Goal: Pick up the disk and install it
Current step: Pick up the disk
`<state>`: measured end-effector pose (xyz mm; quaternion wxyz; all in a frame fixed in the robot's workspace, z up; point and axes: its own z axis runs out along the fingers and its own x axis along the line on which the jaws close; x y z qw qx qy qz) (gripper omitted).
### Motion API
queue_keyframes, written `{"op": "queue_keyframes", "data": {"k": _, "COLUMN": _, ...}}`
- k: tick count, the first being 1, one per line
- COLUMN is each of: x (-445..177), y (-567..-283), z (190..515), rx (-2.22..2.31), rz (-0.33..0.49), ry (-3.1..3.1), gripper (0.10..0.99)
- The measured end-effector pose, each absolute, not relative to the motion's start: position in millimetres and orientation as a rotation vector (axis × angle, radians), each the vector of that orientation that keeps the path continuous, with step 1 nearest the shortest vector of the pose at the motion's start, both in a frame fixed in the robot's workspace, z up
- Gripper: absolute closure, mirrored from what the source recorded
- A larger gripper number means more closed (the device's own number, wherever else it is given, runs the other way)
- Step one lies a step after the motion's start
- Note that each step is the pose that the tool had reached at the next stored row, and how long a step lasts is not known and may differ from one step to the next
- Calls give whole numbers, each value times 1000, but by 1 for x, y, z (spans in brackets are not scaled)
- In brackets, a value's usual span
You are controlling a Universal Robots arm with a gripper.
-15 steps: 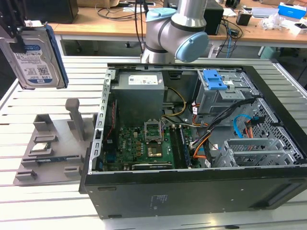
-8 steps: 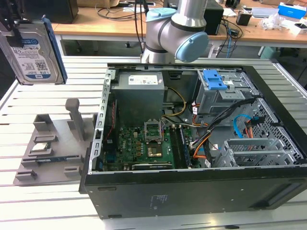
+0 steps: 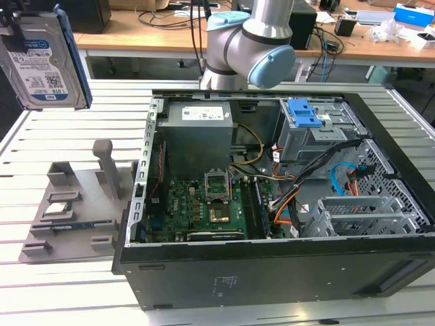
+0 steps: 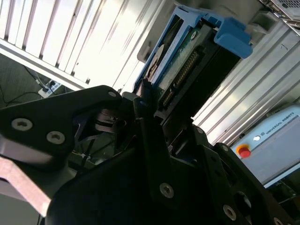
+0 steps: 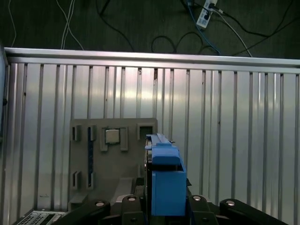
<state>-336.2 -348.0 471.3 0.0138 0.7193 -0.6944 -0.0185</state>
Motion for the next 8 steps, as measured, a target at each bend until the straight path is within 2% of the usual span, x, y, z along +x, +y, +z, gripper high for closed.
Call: {"op": "queue_keyframes", "data": {"k": 8, "x": -336, "y": -348, "z": 474, "rx": 2240, "rz": -57, "ry": -2162, "gripper": 725}}
